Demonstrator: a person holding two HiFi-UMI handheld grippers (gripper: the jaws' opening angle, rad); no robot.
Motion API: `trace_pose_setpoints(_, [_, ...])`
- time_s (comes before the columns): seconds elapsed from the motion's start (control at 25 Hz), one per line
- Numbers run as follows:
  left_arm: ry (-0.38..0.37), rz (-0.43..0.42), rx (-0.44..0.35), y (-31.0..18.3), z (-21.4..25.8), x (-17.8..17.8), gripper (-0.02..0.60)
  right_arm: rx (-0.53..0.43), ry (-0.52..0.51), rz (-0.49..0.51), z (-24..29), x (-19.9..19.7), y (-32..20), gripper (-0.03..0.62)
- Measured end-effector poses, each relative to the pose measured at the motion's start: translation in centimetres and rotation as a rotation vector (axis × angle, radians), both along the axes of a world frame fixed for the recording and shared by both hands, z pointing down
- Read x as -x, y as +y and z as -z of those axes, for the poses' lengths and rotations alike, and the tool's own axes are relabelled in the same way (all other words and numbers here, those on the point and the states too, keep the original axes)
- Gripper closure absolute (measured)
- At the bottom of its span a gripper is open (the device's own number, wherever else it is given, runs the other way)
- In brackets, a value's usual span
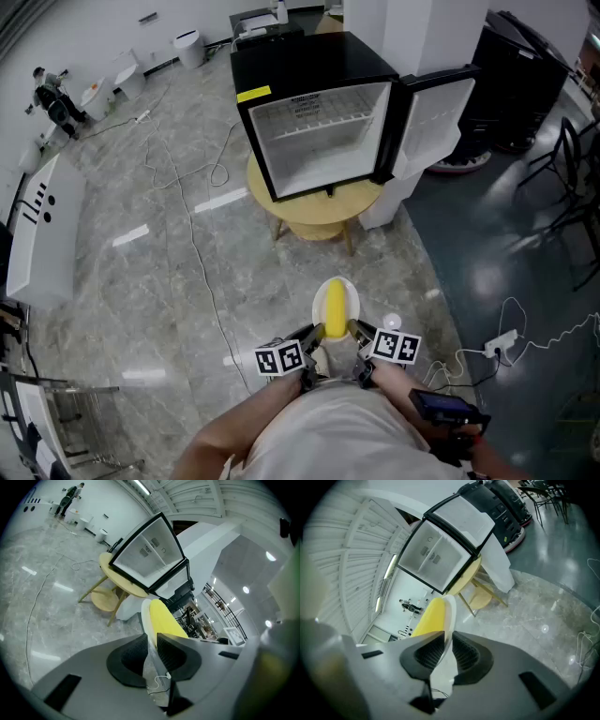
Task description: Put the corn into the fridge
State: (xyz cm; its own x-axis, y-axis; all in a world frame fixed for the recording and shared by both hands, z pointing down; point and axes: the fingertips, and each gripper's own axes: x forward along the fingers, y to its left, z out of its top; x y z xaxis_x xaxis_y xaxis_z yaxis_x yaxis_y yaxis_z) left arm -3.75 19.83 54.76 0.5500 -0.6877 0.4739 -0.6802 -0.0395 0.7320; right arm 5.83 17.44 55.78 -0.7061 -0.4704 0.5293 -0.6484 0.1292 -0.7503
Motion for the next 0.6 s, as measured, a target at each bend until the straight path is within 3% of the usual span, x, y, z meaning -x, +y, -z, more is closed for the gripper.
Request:
trace_pose_setpoints(0.12, [0.024, 0.008, -0.006, 2.4, 0.3, -1.3, 0.512, -0.005, 0.005, 0.011, 0.5, -1.0, 2.2, 0.543])
trace_pose_setpoints(0.6, [-0.009, 0.050, -0.029, 8.0, 1.1, -1.5, 0.511, -0.056, 0.042, 0.078, 1.9, -0.9, 6.8, 0.543])
